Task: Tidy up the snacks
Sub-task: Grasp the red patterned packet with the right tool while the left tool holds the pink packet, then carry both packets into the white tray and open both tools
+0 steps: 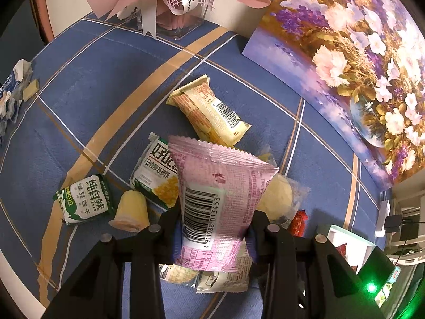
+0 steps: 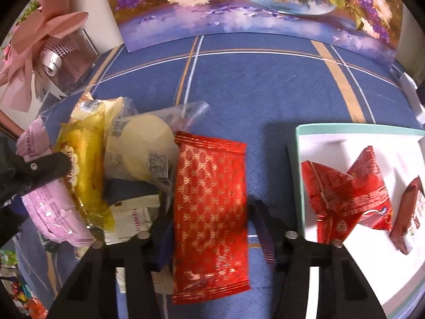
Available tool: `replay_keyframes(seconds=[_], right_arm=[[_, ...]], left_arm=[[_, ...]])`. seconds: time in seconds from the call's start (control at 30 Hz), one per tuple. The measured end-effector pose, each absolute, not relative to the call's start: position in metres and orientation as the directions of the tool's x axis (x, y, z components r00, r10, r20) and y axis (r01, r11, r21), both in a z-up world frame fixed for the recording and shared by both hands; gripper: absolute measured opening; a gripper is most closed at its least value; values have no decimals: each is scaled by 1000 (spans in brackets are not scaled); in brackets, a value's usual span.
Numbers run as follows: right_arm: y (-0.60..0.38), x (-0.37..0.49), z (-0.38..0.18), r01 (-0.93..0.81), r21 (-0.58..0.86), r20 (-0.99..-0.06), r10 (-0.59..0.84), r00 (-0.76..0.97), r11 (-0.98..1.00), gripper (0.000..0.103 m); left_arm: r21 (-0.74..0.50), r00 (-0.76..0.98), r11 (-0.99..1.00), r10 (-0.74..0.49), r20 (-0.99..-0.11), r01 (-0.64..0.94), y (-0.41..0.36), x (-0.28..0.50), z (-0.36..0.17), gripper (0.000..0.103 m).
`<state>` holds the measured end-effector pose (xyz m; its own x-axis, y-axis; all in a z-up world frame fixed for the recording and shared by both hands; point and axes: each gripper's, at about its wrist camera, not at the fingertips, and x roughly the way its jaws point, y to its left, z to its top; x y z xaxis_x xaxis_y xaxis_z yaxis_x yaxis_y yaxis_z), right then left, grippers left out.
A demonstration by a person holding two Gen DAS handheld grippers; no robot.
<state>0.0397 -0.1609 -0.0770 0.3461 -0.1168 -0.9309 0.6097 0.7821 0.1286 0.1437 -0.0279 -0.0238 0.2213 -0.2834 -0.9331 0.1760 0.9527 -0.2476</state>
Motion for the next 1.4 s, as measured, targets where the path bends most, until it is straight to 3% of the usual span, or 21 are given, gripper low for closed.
replay_keyframes(seconds=[0.17,0.9,1.4], right_arm=[[-171,33,-76,622,176,-927,-84,366,763,43],[-181,-1,-22,615,282,-875,-66,480,736,43],[-215,-46,14,664,304,-846,-127,518,683,43]], left_arm=[[-241,222,954,-277,-935,177,-28,142,-23,40],[-240,281,940,-306,-910,244,-41,114,17,40],[-235,316,876,-384,-868,421,-86,60,58,40]])
